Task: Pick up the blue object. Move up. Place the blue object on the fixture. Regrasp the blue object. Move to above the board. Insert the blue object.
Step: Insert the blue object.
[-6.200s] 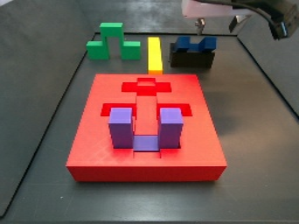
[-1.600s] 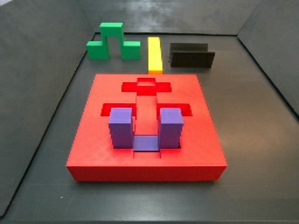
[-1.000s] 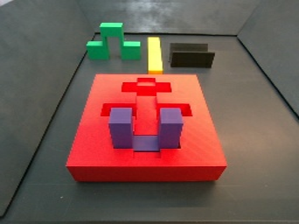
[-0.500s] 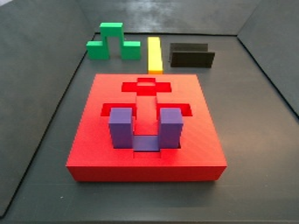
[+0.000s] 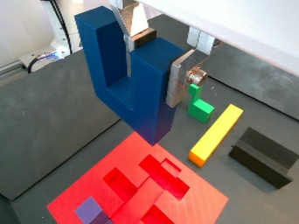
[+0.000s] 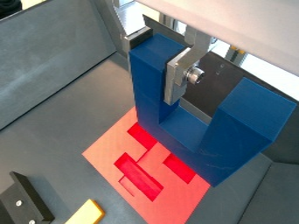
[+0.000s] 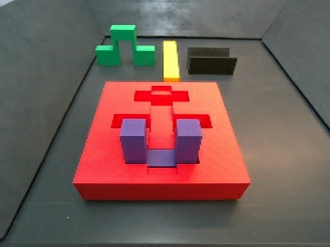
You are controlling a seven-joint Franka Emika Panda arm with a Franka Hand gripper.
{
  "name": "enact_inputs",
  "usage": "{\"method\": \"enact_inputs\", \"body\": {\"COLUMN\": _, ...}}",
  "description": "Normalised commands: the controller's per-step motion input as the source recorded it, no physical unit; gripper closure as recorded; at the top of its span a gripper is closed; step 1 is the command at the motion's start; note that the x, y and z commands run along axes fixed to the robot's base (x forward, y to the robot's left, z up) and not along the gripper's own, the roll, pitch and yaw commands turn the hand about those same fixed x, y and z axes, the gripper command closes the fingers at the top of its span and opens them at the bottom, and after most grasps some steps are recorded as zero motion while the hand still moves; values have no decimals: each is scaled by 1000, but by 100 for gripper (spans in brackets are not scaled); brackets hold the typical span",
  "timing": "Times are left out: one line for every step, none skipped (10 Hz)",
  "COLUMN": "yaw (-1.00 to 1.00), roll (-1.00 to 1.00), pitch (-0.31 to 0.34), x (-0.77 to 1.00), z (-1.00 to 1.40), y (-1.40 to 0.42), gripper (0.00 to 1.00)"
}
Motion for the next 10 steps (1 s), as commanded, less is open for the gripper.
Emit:
{"method": "enact_inputs", "body": {"yaw": 0, "roll": 1, "pitch": -59, "x": 400, "z": -726, "y": 94, "gripper": 100}}
{"method": "enact_inputs", "body": {"yaw": 0, "roll": 3, "pitch": -99, "x": 560, "z": -851, "y": 149, "gripper": 100}}
{"method": "enact_inputs", "body": {"yaw": 0, "roll": 0, "pitch": -113, "x": 586, "z": -860, "y": 143, "gripper": 100}}
{"method": "enact_inputs", "body": {"yaw": 0, "roll": 29, "pitch": -101, "x": 614, "z": -854, "y": 143, "gripper": 100}}
{"method": "enact_inputs", "body": {"yaw": 0, "roll": 119, "pitch": -36, "x": 531, "z": -874, "y": 209, "gripper": 100}}
{"method": "enact_inputs", "body": {"yaw": 0, "roll": 131, "pitch": -16, "x": 431, "z": -920, "y": 266, "gripper": 100}}
{"method": "enact_inputs", "body": {"yaw": 0, "roll": 144, "pitch": -4, "x": 391, "z": -920, "y": 266, "gripper": 100}}
{"method": "enact_inputs", "body": {"yaw": 0, "roll": 141, "pitch": 0, "x": 300, "z": -851, "y": 231, "gripper": 100}}
{"method": "enact_inputs", "body": {"yaw": 0, "roll": 1, "pitch": 0, "x": 74, "z": -754, "y": 243, "gripper": 100}}
{"method": "enact_inputs", "body": {"yaw": 0, "roll": -13, "pitch": 0, "x": -26, "z": -569, "y": 171, "gripper": 100}}
